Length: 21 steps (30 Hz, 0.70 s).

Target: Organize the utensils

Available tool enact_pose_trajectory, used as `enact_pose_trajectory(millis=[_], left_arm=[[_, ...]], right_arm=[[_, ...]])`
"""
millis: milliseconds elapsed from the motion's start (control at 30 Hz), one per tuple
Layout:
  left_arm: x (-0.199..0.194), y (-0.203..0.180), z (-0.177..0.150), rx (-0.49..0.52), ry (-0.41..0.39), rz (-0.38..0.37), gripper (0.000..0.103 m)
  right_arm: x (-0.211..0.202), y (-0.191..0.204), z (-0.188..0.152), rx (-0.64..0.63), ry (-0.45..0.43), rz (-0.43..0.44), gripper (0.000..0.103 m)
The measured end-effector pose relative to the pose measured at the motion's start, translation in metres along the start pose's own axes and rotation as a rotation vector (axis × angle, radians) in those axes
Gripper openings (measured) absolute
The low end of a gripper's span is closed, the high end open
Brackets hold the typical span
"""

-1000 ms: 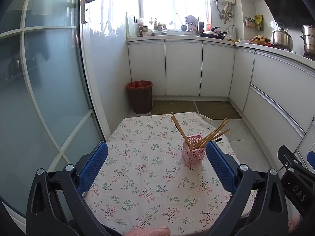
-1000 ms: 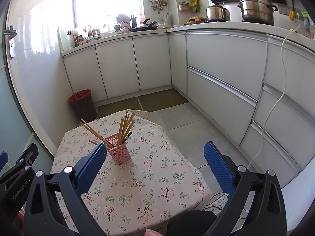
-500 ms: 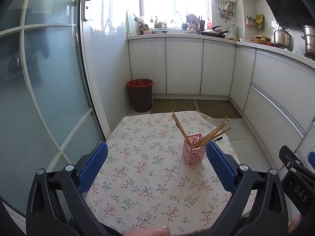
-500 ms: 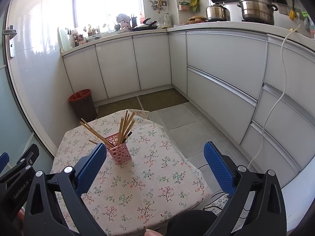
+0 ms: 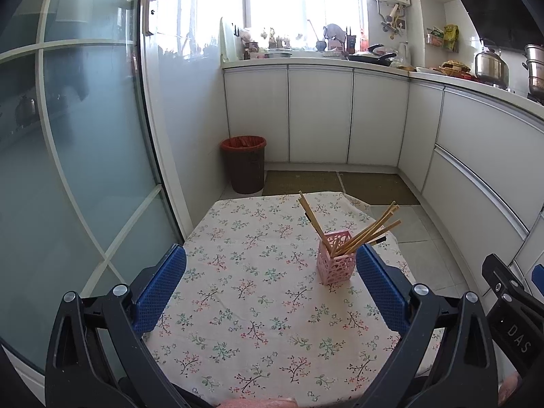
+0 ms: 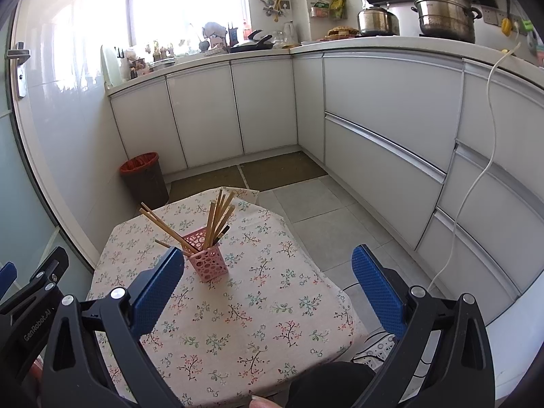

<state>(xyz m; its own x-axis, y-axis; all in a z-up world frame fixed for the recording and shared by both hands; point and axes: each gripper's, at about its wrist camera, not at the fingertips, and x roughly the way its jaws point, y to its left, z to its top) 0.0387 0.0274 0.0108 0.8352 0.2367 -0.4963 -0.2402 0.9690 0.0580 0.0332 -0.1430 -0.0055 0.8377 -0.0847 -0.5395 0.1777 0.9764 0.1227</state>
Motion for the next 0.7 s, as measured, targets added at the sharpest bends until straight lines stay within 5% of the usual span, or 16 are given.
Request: enact_pose_trajectory(millis=[400, 700], left_arm=[[-0.0071, -0.0079, -0.0016, 0.036, -0.061, -0.021, 0.088], [-0.0050, -0.0064, -0.0002, 0.035, -0.032, -0.056, 0.096]], right_arm=[[0.0045, -0.0008, -0.0022, 0.019, 0.025, 0.002, 0.096], [0.0054, -0.0042, -0.0023, 0.034, 0.026, -0.008, 0.096]])
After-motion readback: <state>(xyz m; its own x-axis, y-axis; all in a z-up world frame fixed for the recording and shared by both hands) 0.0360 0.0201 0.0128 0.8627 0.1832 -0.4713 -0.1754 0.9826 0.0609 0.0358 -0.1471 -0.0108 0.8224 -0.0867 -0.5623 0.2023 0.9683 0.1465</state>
